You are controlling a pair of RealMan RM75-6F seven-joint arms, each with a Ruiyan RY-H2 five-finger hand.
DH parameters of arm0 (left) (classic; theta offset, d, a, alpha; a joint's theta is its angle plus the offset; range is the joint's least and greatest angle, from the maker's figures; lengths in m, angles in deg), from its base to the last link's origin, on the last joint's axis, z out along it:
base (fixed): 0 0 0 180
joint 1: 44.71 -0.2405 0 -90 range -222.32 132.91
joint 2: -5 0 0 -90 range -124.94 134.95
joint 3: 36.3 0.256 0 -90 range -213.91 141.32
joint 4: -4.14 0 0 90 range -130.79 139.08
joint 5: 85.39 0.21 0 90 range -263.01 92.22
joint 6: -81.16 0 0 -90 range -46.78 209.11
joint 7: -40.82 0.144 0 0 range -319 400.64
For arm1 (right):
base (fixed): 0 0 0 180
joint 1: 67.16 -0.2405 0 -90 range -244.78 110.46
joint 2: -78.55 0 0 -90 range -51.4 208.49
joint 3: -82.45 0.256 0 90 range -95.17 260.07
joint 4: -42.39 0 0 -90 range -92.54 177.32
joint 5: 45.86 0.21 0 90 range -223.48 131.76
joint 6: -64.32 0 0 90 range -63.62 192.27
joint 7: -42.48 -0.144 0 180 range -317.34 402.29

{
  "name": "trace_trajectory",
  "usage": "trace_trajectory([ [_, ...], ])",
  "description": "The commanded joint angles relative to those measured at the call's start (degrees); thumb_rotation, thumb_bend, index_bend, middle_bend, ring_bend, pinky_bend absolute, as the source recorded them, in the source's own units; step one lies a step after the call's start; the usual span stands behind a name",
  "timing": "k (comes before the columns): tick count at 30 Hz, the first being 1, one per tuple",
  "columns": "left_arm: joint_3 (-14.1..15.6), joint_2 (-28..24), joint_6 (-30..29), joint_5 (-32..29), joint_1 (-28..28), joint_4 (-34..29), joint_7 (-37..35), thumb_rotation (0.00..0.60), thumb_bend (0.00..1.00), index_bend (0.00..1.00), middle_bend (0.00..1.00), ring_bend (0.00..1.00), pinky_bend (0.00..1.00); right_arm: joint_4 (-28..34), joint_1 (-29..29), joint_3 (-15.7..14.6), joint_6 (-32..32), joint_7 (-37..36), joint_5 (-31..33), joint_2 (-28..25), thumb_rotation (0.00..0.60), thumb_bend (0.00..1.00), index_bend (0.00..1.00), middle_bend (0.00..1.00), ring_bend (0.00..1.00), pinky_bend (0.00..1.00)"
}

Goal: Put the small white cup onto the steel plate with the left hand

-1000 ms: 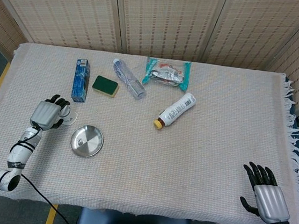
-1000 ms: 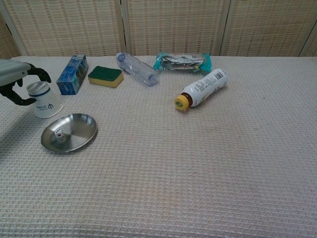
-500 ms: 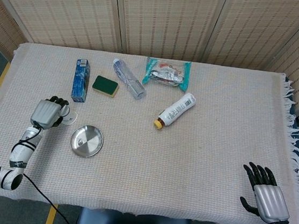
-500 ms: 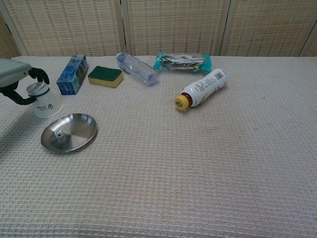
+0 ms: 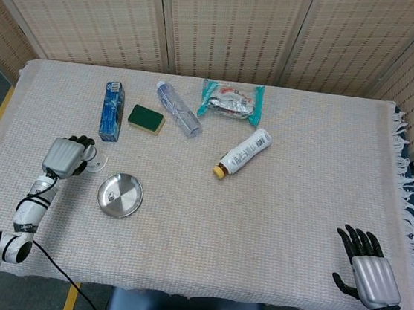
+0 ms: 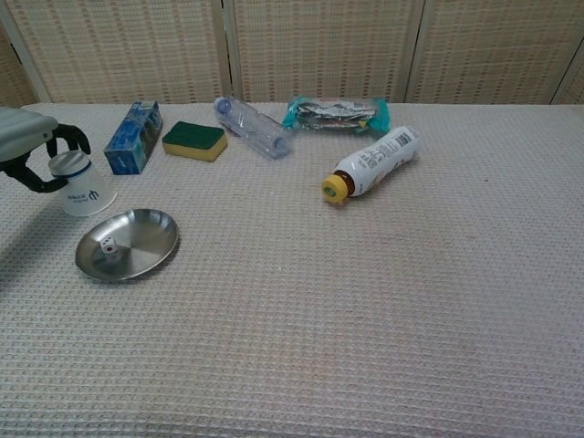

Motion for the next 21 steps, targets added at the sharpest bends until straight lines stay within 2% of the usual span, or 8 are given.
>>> trace_trajectory([
  [1, -0.1, 0.3, -0.9, 0.1, -0.2, 0.5, 0.1, 0.6, 0.42, 0.41, 0.5, 0.42, 0.61, 0.0, 0.0, 0.0, 0.1, 0.0, 0.0, 0.0, 0.53, 0.2, 0.0, 0.0, 0.0, 0.0],
  [8, -0.1, 0.6, -3.5, 0.9, -0.7, 1.0, 1.0, 0.6, 0.44, 0.44, 0.55, 0.46, 0.65, 0.0, -0.1, -0.1, 0.2, 0.1, 0.0, 0.1, 0.53, 0.2, 0.0, 0.0, 0.0, 0.0],
  [12, 0.3, -0.5, -4.8, 1.3, -1.5, -0.9, 1.8, 0.6, 0.44, 0.45, 0.56, 0.46, 0.66, 0.0, 0.0, -0.2, 0.0, 0.0, -0.2, 0.1, 0.532, 0.2, 0.0, 0.0, 0.0, 0.0],
  [16, 1.2, -4.1, -8.0, 2.7, -3.3, -7.7, 2.8, 0.6, 0.44, 0.47, 0.57, 0.47, 0.66, -0.1, -0.2, -0.3, 0.4, -0.1, -0.3, 0.1, 0.529, 0.2, 0.0, 0.0, 0.0, 0.0],
  [21, 2.3, -10.9, -10.7, 3.9, -5.7, -20.8, 4.0, 0.6, 0.44, 0.48, 0.59, 0.49, 0.67, -0.1, -0.4, -0.5, 0.8, -0.4, -0.7, 0.1, 0.53, 0.2, 0.0, 0.0, 0.0, 0.0],
])
